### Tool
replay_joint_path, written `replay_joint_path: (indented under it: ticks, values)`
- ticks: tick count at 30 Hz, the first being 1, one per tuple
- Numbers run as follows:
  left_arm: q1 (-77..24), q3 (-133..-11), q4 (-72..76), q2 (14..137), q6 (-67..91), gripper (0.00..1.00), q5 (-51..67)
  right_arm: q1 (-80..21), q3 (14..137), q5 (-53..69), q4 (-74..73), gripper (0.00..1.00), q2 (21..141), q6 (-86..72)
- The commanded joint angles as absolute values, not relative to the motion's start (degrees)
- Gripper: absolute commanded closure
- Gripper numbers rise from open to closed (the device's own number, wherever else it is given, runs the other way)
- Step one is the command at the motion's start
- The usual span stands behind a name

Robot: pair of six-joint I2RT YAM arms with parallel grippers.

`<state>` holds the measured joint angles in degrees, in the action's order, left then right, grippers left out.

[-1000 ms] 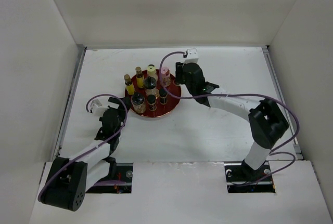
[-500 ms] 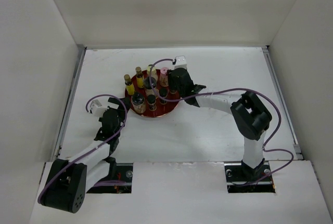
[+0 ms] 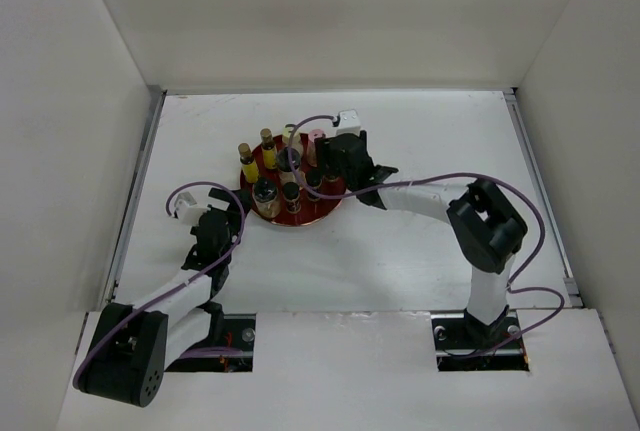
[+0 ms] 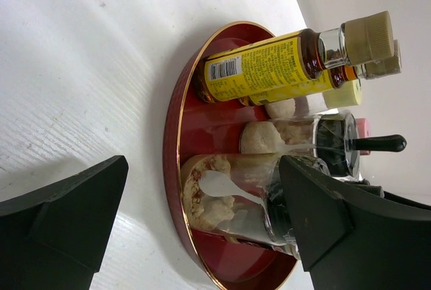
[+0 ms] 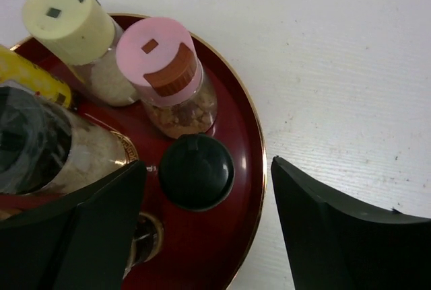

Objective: Organize the condiment bottles

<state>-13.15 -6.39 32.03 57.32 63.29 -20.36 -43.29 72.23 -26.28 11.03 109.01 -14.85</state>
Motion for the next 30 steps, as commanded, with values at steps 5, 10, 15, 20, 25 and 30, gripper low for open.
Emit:
replay_joint_path:
  ticks: [5, 10, 15, 20, 25, 30]
  values:
    - [-11.5, -8.9, 32.9, 58.6, 61.6, 0.0, -20.5, -45.7, 68.0, -26.7, 17.0, 0.09, 95.8, -14.9]
    - [-10.7, -10.2, 31.7, 59.9, 60.1, 0.0, -18.9, -46.0, 60.5, -33.0, 20.0, 0.0, 85.9, -14.4]
    - [-9.5, -13.2, 23.8, 54.1, 57.5, 0.0, -16.3, -44.3, 52.5, -39.3, 20.4, 0.0, 78.8, -14.1]
    - [-8.9, -16.4, 15.8, 46.9, 54.5, 0.0, -17.5, -42.4, 43.1, -44.0, 24.3, 0.0, 76.4, -19.2]
    - [-8.7, -23.3, 2.4, 43.4, 51.0, 0.0, -21.0, -43.1, 38.2, -49.0, 30.0, 0.0, 77.3, -21.0]
    - [-8.6, -28.1, -8.1, 44.9, 51.9, 0.0, -24.3, -43.1, 35.2, -50.9, 34.3, 0.0, 78.0, -22.0]
